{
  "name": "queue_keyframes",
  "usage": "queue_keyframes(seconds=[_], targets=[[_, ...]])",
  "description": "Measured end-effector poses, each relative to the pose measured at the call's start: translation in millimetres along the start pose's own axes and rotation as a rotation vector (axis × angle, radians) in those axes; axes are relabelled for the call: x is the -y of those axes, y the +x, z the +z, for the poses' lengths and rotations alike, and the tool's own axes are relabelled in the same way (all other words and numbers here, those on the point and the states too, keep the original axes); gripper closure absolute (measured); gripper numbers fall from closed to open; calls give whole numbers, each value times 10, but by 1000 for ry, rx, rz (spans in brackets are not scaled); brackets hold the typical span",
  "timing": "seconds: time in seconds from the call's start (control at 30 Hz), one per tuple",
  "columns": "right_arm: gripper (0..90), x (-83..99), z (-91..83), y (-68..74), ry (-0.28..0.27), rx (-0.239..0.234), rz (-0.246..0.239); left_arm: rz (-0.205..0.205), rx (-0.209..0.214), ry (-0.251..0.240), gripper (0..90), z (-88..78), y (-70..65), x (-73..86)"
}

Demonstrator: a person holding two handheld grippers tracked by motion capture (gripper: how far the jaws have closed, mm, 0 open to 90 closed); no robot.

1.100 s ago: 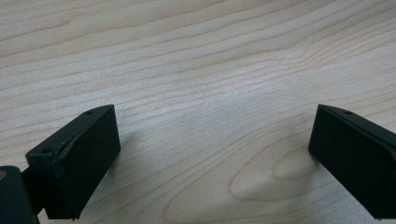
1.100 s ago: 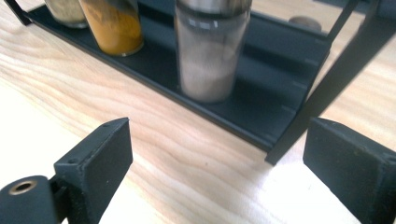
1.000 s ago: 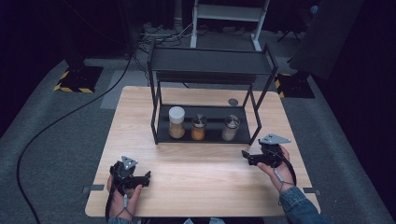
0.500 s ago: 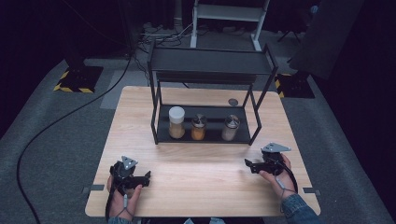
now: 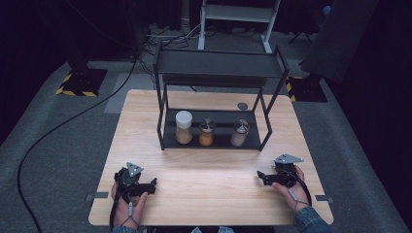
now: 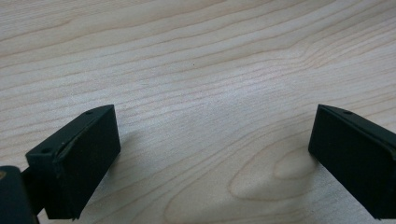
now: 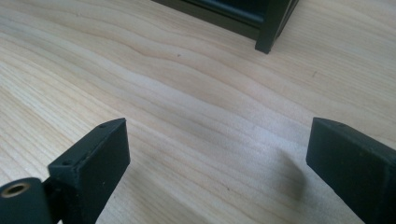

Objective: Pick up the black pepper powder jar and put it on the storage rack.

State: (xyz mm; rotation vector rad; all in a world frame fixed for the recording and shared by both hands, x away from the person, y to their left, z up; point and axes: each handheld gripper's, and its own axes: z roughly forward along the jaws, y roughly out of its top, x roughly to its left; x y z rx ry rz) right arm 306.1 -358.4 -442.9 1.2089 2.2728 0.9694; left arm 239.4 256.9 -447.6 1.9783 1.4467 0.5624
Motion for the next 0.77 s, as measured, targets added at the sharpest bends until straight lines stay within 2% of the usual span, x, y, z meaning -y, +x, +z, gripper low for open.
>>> queue_keyframes(seconds=[0.17,0.77], targets=[[49,56,18,-15,1,1,12,0,0,0,20,0,0,0],[21,58,10,-28,9,-6,3,0,0,0,20,0,0,1]])
